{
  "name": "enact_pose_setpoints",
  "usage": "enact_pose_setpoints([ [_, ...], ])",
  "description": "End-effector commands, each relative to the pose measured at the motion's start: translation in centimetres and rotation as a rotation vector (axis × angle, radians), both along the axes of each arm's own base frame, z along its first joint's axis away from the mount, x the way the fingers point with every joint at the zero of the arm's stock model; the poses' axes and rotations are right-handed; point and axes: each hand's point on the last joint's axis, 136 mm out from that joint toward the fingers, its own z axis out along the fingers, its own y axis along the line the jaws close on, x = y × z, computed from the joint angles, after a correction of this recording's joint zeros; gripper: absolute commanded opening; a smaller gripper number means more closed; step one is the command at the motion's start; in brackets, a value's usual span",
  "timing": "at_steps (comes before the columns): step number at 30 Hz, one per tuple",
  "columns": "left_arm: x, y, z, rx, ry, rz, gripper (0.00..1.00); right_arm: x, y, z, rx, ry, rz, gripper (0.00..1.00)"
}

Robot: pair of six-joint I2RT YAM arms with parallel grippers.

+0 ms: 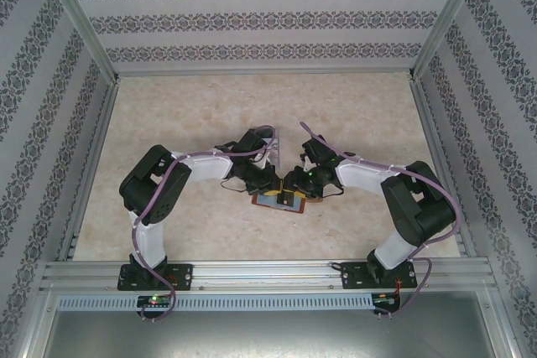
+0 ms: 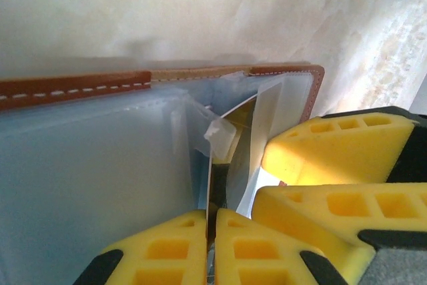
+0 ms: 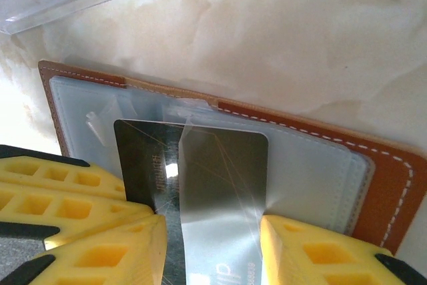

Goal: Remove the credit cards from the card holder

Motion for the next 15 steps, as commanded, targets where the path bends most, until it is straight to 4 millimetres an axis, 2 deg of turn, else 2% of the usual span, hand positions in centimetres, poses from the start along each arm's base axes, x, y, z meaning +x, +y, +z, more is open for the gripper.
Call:
enact_pose_setpoints([
  [1,-0.2,1.1,0.7,0.057,-0.046,-0.044,0.08,-0.9,-0.9,-1.2,-0.071,0.021,0.019,0.44],
  [7,-0.2,2.8,1.5,0.120,-0.077,-0.072,0.07,-0.9,-1.2,-1.2,-0.084,0.021,0.019,0.44],
  [12,0.0,3.5,3.1,0.128,-0.124,-0.107,0.07,-0.8,-1.1,-0.9,-0.077,0.013,0.021,0.44],
  [15,0.1,3.9,3.9,0.147,-0.163,-0.154,0.03,-0.7,-0.9,-0.4,-0.066,0.004,0.019,0.44],
])
